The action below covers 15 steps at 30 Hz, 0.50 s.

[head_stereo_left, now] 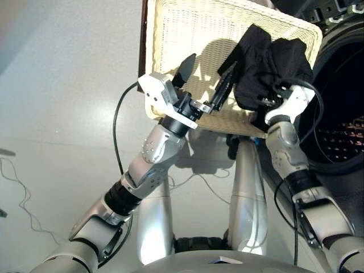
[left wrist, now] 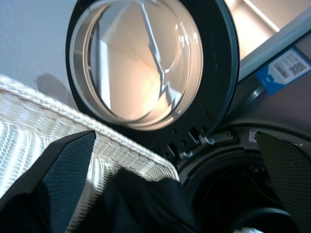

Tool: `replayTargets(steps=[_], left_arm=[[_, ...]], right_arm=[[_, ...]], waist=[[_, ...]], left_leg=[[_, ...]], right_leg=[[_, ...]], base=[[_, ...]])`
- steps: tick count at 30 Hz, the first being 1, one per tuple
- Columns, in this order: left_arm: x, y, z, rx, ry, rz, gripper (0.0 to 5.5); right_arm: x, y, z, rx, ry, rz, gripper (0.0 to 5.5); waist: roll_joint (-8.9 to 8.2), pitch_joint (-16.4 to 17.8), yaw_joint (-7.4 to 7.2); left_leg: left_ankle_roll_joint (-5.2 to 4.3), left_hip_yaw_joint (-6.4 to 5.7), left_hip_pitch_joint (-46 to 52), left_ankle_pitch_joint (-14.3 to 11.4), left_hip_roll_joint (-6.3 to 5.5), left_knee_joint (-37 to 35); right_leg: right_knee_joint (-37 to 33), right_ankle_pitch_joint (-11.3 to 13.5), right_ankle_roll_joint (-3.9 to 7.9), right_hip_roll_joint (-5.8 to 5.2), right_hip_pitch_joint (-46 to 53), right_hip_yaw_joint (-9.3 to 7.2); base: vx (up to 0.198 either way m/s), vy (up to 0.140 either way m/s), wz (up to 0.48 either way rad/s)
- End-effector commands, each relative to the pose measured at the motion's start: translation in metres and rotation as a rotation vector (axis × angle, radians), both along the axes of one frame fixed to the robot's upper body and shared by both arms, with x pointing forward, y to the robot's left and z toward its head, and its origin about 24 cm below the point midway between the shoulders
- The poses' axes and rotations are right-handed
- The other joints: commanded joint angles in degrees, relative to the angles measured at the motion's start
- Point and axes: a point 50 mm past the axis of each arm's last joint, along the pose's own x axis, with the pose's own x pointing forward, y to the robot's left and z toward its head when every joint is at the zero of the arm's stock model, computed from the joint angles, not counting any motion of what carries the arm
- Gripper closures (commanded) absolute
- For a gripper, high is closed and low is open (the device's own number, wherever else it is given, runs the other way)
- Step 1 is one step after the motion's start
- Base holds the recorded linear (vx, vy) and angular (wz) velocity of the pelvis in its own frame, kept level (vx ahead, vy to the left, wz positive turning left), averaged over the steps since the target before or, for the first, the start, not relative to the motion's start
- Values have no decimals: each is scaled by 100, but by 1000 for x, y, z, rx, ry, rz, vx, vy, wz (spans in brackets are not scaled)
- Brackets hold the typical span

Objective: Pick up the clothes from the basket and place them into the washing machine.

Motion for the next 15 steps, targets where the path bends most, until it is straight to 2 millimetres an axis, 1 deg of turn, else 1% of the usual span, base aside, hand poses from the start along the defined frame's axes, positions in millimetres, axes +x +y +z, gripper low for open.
replayTargets(steps=[1,2,3,4,5,6,8,13,15], left_arm=[[-19,4,20,-63,-132,-21,0],[-20,4,21,-71,-131,-25,0],[-20,3,22,-77,-130,-25,0],[-20,3,22,-78,-131,-25,0],[-20,1,22,-83,-128,-29,0],[-20,1,23,-84,-133,-31,0],[-20,-1,24,-85,-135,-34,0],[-22,-4,25,-78,-143,-55,0],[-22,-4,26,-78,-146,-61,0]], right_arm=[[-18,-43,26,-57,-121,-326,550],[-20,-53,29,-63,-120,-406,550],[-20,-59,31,-79,-110,-459,550],[-20,-58,32,-80,-110,-461,550],[-21,-74,34,-109,-66,-566,550],[-20,-77,37,-132,-54,-584,550],[-22,-96,40,-160,0,-671,550],[-26,-133,43,-203,157,-762,550],[-32,-150,45,-203,215,-802,550]], waist=[[-69,-95,-69],[-61,-95,-61],[-46,-95,-44],[-40,-95,-42],[-24,-95,-6],[-4,-95,17],[21,-95,54],[110,-95,145],[135,-95,174]], left_leg=[[43,71,157,-1009,33,862],[43,62,168,-1017,34,866],[39,61,179,-1026,33,870],[39,60,174,-1028,37,872],[37,44,188,-1040,27,886],[35,36,177,-1041,27,892],[30,15,158,-1045,12,920],[8,-2,125,-1039,24,960],[-5,-3,113,-1036,23,969]], right_leg=[[-817,414,134,130,265,-30],[-814,406,137,132,270,-31],[-817,404,138,134,282,-28],[-820,406,138,137,279,-30],[-805,410,143,137,282,-25],[-800,410,145,144,272,-18],[-768,405,152,147,261,-8],[-742,405,152,130,244,-35],[-749,421,157,123,235,-35]], base=[[0,0,0],[0,0,0],[0,0,0],[0,0,0],[0,0,0],[0,0,0],[0,0,0],[0,0,0],[0,0,0]])
